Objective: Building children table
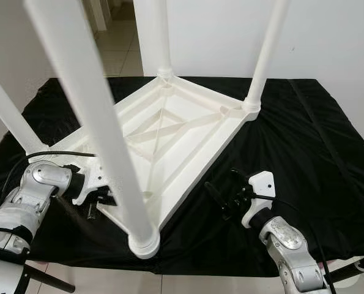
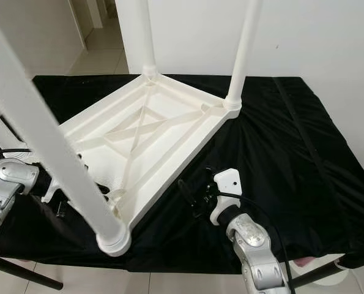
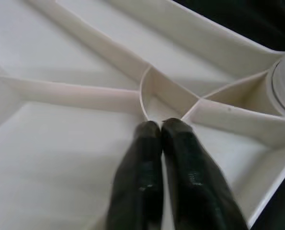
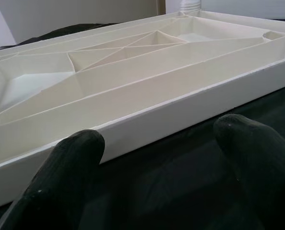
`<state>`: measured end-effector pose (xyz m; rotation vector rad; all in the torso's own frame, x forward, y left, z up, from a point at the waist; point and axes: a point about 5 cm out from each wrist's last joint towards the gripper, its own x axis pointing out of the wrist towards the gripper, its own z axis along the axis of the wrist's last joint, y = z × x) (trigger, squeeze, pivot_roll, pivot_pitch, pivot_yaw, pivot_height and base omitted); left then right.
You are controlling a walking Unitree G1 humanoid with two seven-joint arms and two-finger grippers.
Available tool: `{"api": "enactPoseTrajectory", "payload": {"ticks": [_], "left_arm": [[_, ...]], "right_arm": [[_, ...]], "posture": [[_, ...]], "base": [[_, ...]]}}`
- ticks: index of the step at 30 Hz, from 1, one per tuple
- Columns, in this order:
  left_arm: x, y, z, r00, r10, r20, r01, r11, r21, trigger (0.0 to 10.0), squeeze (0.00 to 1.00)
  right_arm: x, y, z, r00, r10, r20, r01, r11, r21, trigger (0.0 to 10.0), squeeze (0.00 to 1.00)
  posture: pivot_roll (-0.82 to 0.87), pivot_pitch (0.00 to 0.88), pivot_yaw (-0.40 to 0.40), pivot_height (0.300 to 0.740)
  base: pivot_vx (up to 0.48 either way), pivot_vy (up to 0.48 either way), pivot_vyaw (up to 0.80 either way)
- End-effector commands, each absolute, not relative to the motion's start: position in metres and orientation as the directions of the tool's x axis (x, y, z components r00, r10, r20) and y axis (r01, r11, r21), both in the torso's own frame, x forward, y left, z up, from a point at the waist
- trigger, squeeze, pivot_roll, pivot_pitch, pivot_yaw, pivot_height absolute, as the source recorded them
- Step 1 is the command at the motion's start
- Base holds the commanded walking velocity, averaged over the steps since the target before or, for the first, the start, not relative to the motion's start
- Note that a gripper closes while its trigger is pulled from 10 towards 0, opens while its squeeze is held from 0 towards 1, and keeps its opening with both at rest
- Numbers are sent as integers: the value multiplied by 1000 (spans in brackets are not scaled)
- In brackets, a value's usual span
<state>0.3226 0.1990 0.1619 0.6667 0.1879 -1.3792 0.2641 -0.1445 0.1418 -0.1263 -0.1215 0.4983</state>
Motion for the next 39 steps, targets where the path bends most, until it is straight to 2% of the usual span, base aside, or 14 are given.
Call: {"api": "enactPoseTrajectory", "payload": {"ticks": [1,7,8,9,10,13,14,18,19,29,36,37,38,39], "left_arm": [[322,197,158,250,-857,-451,941,105,322,0,0],[315,185,146,242,-886,-395,948,129,289,0,0],[314,184,144,235,-887,-398,950,123,286,667,0],[315,185,146,237,-884,-404,949,121,292,4549,0],[319,188,149,245,-874,-420,948,126,292,10000,0],[325,193,160,262,-873,-412,949,156,273,10000,0],[328,195,167,260,-881,-396,951,163,262,10000,161],[329,196,176,254,-891,-377,954,165,252,10000,161],[329,199,180,244,-889,-388,955,150,256,10000,1000],[323,213,186,183,-866,-464,971,85,224,10000,1000],[319,221,181,188,-841,-507,973,88,215,10000,1000],[317,222,179,190,-837,-513,973,92,211,10000,275],[316,222,177,189,-834,-518,974,92,206,10000,0],[314,223,175,183,-829,-528,976,88,199,10000,0]], "right_arm": [[265,-143,143,870,485,87,-470,870,-145,10000,0],[265,-143,144,870,485,86,-471,870,-143,10000,0],[265,-143,144,869,488,85,-473,869,-145,10000,0],[266,-143,145,868,489,85,-474,868,-147,10000,0],[267,-144,145,867,490,84,-476,867,-149,10000,0],[267,-145,146,867,492,83,-476,866,-152,10000,0],[268,-145,146,866,492,83,-477,865,-153,10000,0],[268,-144,145,866,494,82,-478,865,-153,10000,0],[267,-143,144,866,494,83,-479,865,-150,10000,0],[268,-140,143,868,490,86,-476,868,-141,10000,0],[267,-140,142,867,491,84,-477,868,-139,10000,0],[267,-140,142,866,492,84,-479,867,-140,10000,0],[267,-140,142,866,493,84,-480,866,-140,10000,0],[267,-140,142,865,495,84,-482,865,-140,10000,0]], "posture": [[-15,143,72,740],[-17,143,71,740],[-22,143,59,740],[-22,143,59,740],[-20,142,56,740],[-20,142,56,740],[-13,140,57,740],[-12,140,58,740],[-6,139,60,740],[-2,135,65,740],[0,132,62,740],[1,129,57,740],[1,129,57,740],[5,126,53,740]], "base": [[0,0,0],[0,0,0],[0,0,0],[0,0,0],[0,0,0],[0,0,0],[0,0,0],[0,0,0],[0,0,0],[0,0,0],[0,0,0],[0,0,0],[0,0,0],[0,0,0]]}}
